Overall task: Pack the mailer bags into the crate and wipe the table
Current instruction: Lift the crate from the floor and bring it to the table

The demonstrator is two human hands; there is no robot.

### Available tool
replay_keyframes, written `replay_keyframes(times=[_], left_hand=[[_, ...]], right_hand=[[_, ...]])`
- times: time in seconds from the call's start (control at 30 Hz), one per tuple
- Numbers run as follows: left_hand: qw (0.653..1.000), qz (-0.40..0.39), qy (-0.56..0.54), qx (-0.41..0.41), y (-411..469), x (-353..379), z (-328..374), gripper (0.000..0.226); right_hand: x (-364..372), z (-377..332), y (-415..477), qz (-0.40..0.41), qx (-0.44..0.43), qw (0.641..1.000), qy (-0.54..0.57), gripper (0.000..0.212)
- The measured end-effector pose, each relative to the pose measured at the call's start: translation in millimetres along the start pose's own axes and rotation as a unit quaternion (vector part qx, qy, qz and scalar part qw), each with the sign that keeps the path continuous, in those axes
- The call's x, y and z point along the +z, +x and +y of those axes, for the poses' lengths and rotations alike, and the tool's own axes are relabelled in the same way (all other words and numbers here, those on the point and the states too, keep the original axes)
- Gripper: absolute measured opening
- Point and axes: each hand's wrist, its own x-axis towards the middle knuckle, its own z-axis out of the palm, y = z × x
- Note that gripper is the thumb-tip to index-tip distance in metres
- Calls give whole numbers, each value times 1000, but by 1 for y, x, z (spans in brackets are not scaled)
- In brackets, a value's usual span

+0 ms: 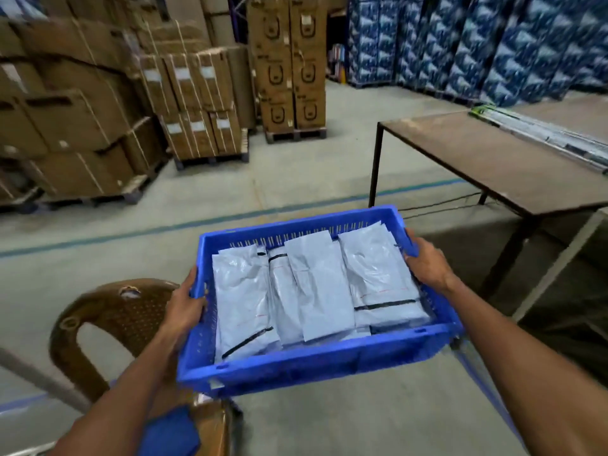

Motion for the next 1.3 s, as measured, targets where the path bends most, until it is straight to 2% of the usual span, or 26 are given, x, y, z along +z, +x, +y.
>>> replay_keyframes(times=[0.1, 0.23, 0.37, 0.53, 0.67, 0.8, 0.93, 1.03, 1.23, 1.3], left_hand=[[999, 23, -20, 29, -33, -59, 48, 82], [993, 107, -17, 41, -92, -130, 79, 75], [986, 168, -16, 9, -165, -204, 70, 72], [966, 259, -14, -17, -283, -288, 42, 56], [929, 367, -11, -44, -410, -343, 25, 66], [884, 458, -6, -96, -544, -404, -6, 72], [831, 535, -19, -149, -684, -453, -42, 74], [802, 574, -20, -163, -772, -476, -63, 76], [729, 648, -33, -217, -959, -522, -124, 73], [714, 661, -33, -226, -1008, -536, -142, 71]], right_hand=[[-34, -57, -20, -7, -47, 999, 16, 59], [-50, -112, -36, -31, -120, 992, -1, 56], [-41, -169, -61, -70, -176, 982, 9, 66], [-16, -249, -123, -137, -268, 953, 44, 62], [21, -313, -194, -213, -331, 917, 71, 65], [75, -370, -284, -288, -387, 872, 87, 77], [115, -418, -407, -357, -430, 823, 101, 71], [152, -449, -490, -397, -466, 783, 111, 74], [207, -495, -694, -472, -514, 702, 138, 58], [237, -506, -754, -483, -528, 687, 123, 70]])
